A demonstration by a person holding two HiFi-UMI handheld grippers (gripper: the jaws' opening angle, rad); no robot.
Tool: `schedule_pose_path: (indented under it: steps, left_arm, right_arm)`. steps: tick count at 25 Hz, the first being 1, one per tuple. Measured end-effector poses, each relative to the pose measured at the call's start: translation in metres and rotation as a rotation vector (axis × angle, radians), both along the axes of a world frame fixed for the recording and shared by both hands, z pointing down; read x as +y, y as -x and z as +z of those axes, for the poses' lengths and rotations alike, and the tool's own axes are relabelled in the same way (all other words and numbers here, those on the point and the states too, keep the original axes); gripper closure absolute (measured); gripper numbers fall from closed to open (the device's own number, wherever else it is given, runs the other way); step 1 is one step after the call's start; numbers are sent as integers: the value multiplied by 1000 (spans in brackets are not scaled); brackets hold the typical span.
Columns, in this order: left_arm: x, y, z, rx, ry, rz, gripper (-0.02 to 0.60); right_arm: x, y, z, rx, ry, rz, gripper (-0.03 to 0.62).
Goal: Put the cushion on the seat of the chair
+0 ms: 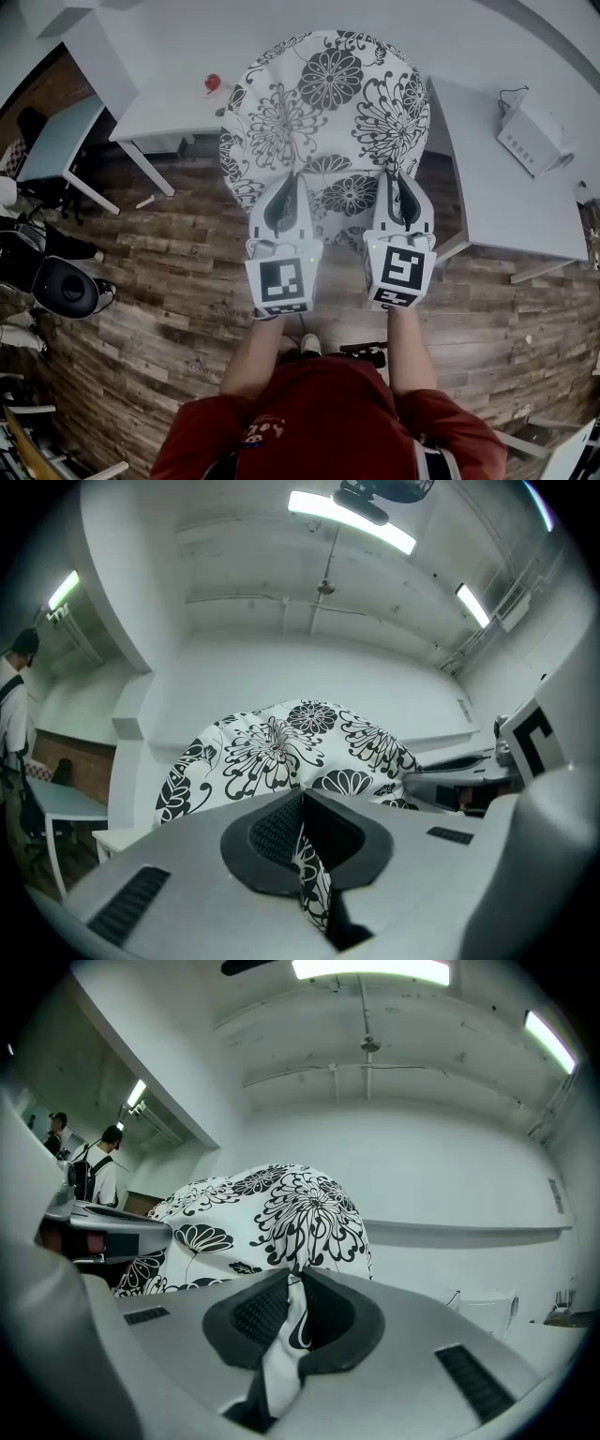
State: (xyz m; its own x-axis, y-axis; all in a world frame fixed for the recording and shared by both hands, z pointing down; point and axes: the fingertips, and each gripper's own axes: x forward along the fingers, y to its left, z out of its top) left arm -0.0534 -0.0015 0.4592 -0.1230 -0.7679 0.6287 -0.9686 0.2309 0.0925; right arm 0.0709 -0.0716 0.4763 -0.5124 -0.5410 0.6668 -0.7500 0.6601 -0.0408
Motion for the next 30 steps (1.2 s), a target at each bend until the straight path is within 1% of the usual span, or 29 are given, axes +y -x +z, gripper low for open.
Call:
schedule_pose_path:
  steps: [5,14,30]
  left_arm:
    - [-1,2,-1,22,-9,8,554]
    - [0,2,-5,41,-37,22,554]
    - [0,1,-1,-7,-92,9,554]
  right_arm:
    - [2,0,-5,23,-10,2,546]
    - [5,0,-11,38,-39,7,546]
    - [4,1,-1,7,-95,-14,546]
